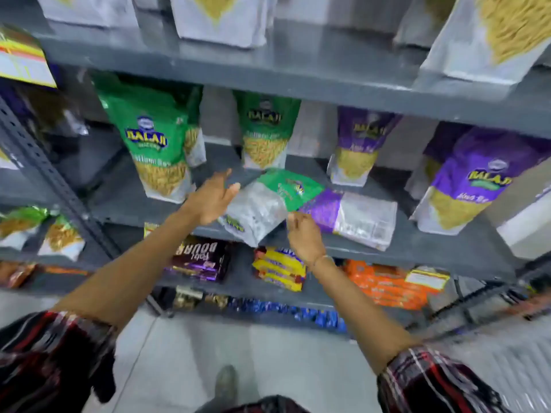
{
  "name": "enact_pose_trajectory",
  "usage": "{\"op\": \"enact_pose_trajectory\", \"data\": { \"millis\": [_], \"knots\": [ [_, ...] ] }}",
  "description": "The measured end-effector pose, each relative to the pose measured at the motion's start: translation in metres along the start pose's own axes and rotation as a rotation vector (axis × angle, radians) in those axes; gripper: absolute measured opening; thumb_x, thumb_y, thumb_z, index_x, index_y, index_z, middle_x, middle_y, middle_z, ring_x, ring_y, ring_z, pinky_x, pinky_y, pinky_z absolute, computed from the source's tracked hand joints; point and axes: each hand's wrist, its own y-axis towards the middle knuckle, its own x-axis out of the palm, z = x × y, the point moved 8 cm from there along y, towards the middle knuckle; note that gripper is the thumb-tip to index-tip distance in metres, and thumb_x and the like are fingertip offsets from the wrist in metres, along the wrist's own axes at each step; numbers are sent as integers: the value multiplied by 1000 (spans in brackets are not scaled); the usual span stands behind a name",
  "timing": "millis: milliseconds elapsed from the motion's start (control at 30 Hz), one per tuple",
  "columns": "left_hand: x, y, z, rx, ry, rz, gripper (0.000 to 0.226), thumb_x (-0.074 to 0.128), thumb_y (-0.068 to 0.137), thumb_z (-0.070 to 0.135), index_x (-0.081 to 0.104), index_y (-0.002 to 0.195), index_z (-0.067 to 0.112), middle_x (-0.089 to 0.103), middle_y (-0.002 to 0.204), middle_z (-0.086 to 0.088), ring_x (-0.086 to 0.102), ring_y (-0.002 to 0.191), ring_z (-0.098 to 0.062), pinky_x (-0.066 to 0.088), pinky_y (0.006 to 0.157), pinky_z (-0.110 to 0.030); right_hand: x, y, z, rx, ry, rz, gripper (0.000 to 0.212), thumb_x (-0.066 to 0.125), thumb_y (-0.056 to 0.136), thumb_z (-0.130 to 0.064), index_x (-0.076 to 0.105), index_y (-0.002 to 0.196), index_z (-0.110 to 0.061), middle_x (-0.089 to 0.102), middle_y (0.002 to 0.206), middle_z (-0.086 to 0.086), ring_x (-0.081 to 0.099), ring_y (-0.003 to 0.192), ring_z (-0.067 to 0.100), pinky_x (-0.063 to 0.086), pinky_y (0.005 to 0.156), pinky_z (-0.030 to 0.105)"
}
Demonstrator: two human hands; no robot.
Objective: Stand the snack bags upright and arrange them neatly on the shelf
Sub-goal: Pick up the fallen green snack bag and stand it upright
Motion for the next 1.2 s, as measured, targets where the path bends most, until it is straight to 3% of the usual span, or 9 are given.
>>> {"op": "enact_pose_trajectory", "data": {
  "millis": [133, 267, 333, 433, 633, 833, 933, 1000, 1200],
  "knots": [
    [10, 17, -42, -197, -42, -168, 44, 40, 96, 41, 58, 99, 1, 61, 104, -27, 57, 100, -35, 35, 78, -34, 46, 12, 30, 460, 273, -234, 35, 45, 95, -29, 44, 62, -19, 45, 70, 7, 43, 61, 16, 40, 57, 25],
    [29, 24, -58, -280, -172, -351, 52, 36, 96, 48, 52, 121, 6, 54, 131, -18, 52, 119, -31, 47, 94, -41, 74, 23, 33, 642, 692, -146, 34, 59, 88, -30, 60, 107, -2, 63, 103, 13, 62, 95, 24, 52, 75, 30],
    [37, 22, -57, -323, -377, -446, 57, 37, 94, 53, 46, 133, 12, 48, 140, -8, 50, 122, -21, 50, 95, -39, 84, 29, 34, 675, 793, -118, 41, 65, 84, -29, 58, 116, -3, 64, 114, 12, 62, 105, 27, 56, 78, 36],
    [44, 23, -56, -301, -519, -509, 51, 48, 91, 51, 54, 122, 12, 60, 129, -11, 63, 103, -12, 56, 77, -23, 89, 32, 32, 687, 819, -83, 33, 71, 79, -24, 61, 103, -4, 66, 107, 11, 67, 88, 23, 60, 66, 34],
    [41, 25, -60, -253, -388, -572, 31, 60, 84, 48, 54, 89, 17, 55, 93, 0, 54, 85, -12, 48, 66, -19, 88, 22, 40, 708, 826, -74, 40, 71, 78, -12, 60, 114, 1, 65, 119, 16, 64, 101, 26, 53, 89, 44],
    [24, 10, -55, -160, -442, -622, 24, 68, 83, 31, 56, 96, 13, 62, 91, 3, 61, 79, 0, 45, 63, -14, 83, 2, 22, 533, 814, -25, 35, 70, 78, -6, 61, 111, -1, 66, 115, 17, 65, 98, 26, 55, 85, 40],
    [15, 13, -54, -133, -480, -591, 54, 77, 75, 22, 52, 121, 12, 64, 121, -3, 60, 112, -15, 49, 96, -32, 75, 8, 17, 403, 753, 46, 40, 73, 75, -3, 56, 111, -4, 69, 103, 3, 68, 87, 4, 57, 74, 23],
    [12, 18, -52, -122, -508, -524, 63, 82, 68, 15, 51, 123, 13, 64, 122, -3, 61, 112, -16, 48, 99, -36, 70, 19, 12, 324, 678, 58, 41, 74, 73, -2, 53, 108, -10, 66, 96, -6, 66, 80, -2, 55, 67, 15],
    [10, 36, -60, -129, -333, -73, 76, 91, 49, 26, 50, 111, 11, 65, 113, -8, 63, 99, -24, 53, 85, -45, 62, 74, 20, 223, 383, -20, 53, 75, 69, 1, 46, 113, -7, 62, 120, 9, 60, 108, 23, 51, 96, 42]
  ]
}}
